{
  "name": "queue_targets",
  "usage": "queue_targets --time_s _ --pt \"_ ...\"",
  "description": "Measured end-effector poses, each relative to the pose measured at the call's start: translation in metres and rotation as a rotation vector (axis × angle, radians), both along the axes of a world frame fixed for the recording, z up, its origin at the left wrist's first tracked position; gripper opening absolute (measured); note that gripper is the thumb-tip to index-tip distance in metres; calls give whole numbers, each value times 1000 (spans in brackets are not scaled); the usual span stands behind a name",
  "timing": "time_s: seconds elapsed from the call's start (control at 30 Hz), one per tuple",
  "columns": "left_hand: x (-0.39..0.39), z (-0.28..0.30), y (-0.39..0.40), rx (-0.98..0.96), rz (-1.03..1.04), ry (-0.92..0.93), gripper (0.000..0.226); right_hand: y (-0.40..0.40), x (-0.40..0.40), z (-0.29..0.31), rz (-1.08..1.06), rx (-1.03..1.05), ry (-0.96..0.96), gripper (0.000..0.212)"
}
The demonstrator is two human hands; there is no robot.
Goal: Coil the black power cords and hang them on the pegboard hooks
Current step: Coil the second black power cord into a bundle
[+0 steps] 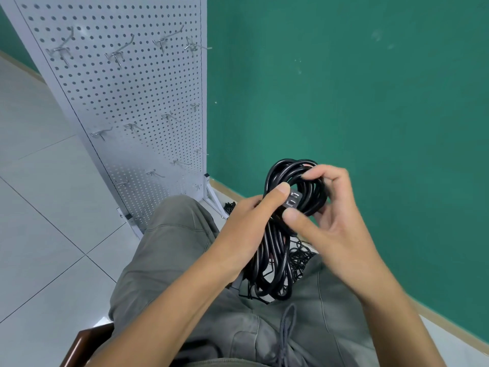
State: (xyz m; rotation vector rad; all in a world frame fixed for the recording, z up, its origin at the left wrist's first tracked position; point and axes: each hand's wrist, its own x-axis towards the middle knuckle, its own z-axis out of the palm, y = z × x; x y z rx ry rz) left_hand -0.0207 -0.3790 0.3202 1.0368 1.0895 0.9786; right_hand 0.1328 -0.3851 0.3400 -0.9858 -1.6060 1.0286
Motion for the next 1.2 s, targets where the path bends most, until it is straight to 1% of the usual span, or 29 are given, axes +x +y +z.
queue_targets --time_s 0.03,0.1,0.13,0.2,0.27,0.33,0.43,0.5,0.57,0.63,0.73,0.83,0.87,0.93,1.0,1.1,1.13,1.2 --pt "0 -1 0 20 15 9 49 -2 -2 -2 -47 64 -103 40" --pt "0 -2 0 35 56 12 47 -4 -6 -6 -220 186 -289 30" --pt "-1 -1 0 44 73 19 47 -4 -7 -7 -304 237 -374 28" --pt "-3 -2 -1 78 75 49 51 -4 -9 -7 -395 309 -511 34" --pt "-4 -1 -1 112 85 93 57 -4 -9 -7 -416 329 -609 34" --pt "-5 -3 1 158 89 161 63 -2 -8 -5 -422 303 -673 32" --pt "-4 -5 1 204 85 209 69 0 -8 0 -385 281 -753 31" --pt "-3 -9 3 210 85 230 75 1 -10 -1 -359 313 -832 28" --pt "-4 -10 5 212 93 252 72 0 -11 -4 -364 364 -900 29" --pt "-4 -11 7 181 75 232 65 2 -10 -6 -366 407 -878 28" --pt "-3 -9 9 115 13 154 56 2 -7 -8 -344 436 -742 24" --pt "-1 -13 13 80 -8 154 38 2 -6 -12 -316 436 -674 23" --pt "0 -15 14 79 -9 169 37 3 -5 -15 -309 445 -659 24" --pt "5 -18 17 99 11 186 44 8 -5 -19 -309 455 -619 26" --pt "13 -24 19 135 33 204 58 15 -2 -18 -357 476 -607 22" --pt "21 -24 24 141 -36 274 93 27 4 -8 -459 430 -672 13" --pt "22 -24 26 135 -59 303 98 31 6 -7 -484 400 -684 13" --pt "21 -21 30 119 -119 348 95 40 11 -9 -524 327 -646 15"
